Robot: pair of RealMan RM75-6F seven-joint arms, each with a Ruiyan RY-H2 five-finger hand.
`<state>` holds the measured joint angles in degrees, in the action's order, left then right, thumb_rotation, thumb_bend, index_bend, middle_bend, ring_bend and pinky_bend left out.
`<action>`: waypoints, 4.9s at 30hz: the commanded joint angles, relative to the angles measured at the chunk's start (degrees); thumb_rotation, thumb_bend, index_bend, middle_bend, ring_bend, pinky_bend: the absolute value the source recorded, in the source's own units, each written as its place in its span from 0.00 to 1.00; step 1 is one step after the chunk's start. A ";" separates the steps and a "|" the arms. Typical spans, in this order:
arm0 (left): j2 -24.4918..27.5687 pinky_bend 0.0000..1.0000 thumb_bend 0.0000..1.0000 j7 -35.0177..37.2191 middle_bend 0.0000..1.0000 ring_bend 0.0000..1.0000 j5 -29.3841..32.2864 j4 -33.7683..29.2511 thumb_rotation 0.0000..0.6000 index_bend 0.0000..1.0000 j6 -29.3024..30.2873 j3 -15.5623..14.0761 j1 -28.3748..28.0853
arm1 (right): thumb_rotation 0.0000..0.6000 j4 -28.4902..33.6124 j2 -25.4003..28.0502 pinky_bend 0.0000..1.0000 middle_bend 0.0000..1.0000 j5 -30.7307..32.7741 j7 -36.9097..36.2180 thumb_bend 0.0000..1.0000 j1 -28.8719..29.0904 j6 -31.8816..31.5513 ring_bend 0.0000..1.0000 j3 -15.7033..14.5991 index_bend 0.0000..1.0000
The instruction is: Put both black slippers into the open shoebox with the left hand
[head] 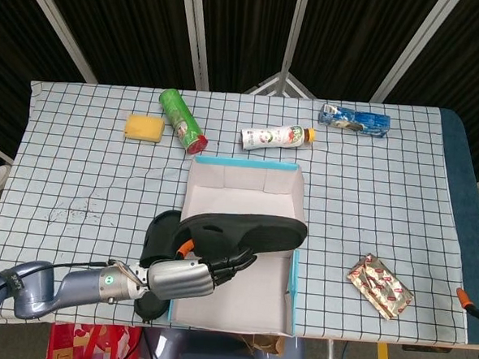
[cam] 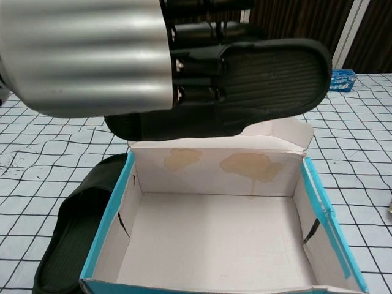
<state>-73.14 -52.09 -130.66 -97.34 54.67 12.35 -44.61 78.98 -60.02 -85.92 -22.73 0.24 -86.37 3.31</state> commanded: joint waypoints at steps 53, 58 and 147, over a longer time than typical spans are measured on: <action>-9.94 0.02 0.31 2.23 0.36 0.03 -0.18 14.33 1.00 0.40 -2.78 -9.25 -12.51 | 1.00 0.35 0.44 0.00 0.02 -0.24 -0.64 0.31 0.11 0.51 0.00 -0.24 0.06; -11.53 0.02 0.31 2.18 0.34 0.03 0.37 15.80 1.00 0.39 -3.31 -9.63 -13.27 | 1.00 0.28 0.48 0.00 0.02 -0.17 -0.70 0.31 0.20 0.84 0.00 -0.30 0.06; 12.44 0.00 0.25 28.32 0.09 0.00 93.73 -19.03 1.00 0.00 -11.43 -11.38 -5.48 | 1.00 1.84 1.35 0.00 0.02 0.89 0.85 0.31 0.25 2.42 0.00 -0.38 0.06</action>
<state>-59.08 -21.44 -39.81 -117.46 43.49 1.67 -47.53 80.82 -58.67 -85.03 -21.87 0.48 -83.95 2.93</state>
